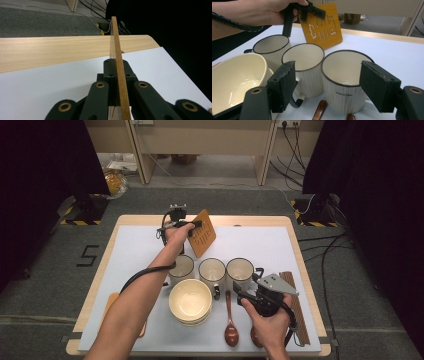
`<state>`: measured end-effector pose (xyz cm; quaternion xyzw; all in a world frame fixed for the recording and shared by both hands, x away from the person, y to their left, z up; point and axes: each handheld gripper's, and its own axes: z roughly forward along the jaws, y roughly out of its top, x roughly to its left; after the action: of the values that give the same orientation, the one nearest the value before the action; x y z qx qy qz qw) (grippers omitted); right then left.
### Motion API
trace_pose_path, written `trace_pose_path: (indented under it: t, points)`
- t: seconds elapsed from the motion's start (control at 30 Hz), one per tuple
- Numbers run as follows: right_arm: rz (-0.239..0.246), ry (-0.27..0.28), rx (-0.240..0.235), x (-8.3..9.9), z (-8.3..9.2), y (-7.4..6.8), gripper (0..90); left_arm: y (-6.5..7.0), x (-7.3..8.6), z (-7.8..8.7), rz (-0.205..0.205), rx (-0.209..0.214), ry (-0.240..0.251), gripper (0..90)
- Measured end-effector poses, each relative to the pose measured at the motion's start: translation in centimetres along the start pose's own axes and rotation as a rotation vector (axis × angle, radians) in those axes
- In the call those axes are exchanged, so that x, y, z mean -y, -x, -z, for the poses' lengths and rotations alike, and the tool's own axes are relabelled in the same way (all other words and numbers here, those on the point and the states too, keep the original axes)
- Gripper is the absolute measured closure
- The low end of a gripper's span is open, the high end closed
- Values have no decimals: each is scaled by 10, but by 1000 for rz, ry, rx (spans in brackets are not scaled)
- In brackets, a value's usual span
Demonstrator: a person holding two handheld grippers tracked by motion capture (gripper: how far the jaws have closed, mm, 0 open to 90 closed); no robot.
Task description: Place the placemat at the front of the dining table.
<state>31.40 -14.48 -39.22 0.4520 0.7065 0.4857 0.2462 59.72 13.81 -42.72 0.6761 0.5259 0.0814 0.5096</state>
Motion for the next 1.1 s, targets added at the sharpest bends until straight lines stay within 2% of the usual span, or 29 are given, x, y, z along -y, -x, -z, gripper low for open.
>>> trace_pose_path:
  t: [0.2,0.53,0.7,0.87,1.1]
  points:
    - [1,0,-2,0,0,0,295,-2,0,0,-3,-5,-4,851]
    - [0,-1,-4,0,0,-1,295,-10,0,2,11,-45,-20,802]
    - [0,-1,-4,0,0,-1,295,-12,0,2,0,-62,-30,770]
    - [2,0,-3,0,0,0,295,-17,0,3,4,-70,-43,705]
    - [3,-1,-4,0,-1,-1,295,-21,-1,2,-16,-85,-53,577]
